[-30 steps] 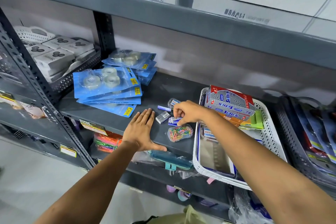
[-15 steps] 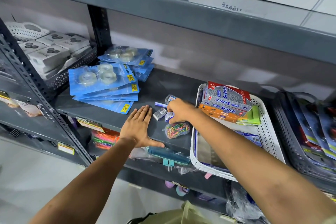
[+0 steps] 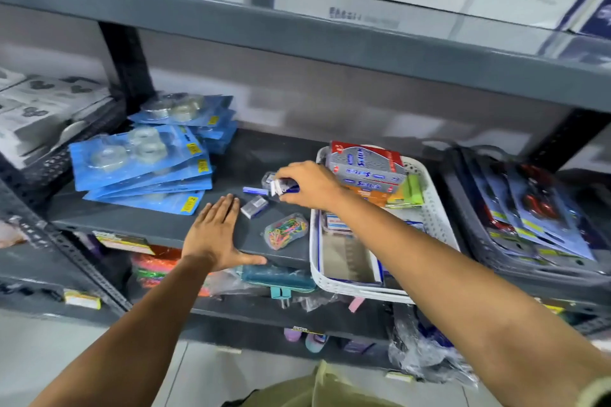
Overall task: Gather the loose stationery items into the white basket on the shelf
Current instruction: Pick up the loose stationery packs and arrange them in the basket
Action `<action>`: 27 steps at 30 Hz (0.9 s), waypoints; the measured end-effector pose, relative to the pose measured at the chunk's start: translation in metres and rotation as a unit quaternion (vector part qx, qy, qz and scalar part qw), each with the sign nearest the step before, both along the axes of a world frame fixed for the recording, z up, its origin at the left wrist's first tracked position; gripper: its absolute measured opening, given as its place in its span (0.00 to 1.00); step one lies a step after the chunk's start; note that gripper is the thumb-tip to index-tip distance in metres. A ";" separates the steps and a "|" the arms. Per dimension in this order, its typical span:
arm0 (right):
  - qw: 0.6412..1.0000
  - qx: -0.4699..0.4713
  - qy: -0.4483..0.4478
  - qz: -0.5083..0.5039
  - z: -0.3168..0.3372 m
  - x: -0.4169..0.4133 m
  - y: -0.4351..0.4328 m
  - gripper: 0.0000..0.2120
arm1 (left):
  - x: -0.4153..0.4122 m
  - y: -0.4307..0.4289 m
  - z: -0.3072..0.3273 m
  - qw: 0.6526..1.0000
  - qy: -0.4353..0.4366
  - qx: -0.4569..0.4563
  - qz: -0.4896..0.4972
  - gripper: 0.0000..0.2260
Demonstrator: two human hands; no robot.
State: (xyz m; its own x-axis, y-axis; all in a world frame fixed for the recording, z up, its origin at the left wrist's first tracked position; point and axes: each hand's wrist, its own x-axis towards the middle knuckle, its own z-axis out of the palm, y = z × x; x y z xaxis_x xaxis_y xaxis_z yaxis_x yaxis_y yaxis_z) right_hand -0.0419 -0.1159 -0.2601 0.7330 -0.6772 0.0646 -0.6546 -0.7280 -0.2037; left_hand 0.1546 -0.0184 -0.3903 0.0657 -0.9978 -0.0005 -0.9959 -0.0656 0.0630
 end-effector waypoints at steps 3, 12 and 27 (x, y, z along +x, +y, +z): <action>1.000 -0.017 -0.014 -0.018 0.015 -0.026 0.008 0.11 | -0.003 0.001 -0.001 1.000 -0.020 0.006 -0.004 0.68; 0.995 -0.027 0.069 -0.073 0.031 -0.105 0.031 0.19 | -0.053 -0.001 -0.001 0.999 -0.018 0.027 0.010 0.71; 0.943 0.134 0.267 -0.146 -0.006 -0.192 0.066 0.22 | -0.052 0.005 0.000 1.000 0.021 0.010 0.009 0.69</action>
State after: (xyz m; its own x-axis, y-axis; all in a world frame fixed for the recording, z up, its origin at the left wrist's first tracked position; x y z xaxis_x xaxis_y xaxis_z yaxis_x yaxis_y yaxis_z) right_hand -0.2336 -0.0502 -0.2665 0.3912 -0.7952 -0.4632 -0.8808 -0.4694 0.0619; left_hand 0.1028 -0.0136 -0.3902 0.0825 -0.9963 -0.0239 -0.9910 -0.0846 0.1038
